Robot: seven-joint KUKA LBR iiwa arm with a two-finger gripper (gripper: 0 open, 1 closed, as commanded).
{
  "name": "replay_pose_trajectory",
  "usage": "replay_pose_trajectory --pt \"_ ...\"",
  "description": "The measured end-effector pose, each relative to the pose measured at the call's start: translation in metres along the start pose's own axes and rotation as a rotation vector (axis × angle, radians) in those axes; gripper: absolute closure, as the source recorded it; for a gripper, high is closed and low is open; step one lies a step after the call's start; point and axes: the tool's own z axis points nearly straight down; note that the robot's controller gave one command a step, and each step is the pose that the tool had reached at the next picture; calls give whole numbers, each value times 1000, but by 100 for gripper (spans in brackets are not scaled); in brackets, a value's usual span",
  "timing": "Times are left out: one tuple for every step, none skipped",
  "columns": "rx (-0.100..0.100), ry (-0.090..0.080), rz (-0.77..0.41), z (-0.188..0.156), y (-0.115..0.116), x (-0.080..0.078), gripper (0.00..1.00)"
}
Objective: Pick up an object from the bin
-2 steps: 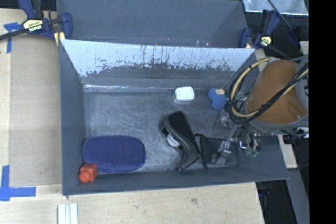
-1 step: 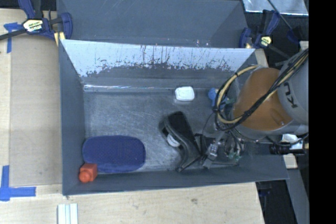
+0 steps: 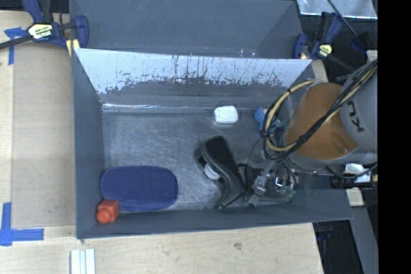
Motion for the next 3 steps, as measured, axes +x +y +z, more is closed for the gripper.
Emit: replay_pose_trajectory --pt "0 -2 0 -1 0 -1 100" --pt "-2 -8 -3 -37 0 -2 100" --pt "-2 -8 -6 -44 0 -3 100"
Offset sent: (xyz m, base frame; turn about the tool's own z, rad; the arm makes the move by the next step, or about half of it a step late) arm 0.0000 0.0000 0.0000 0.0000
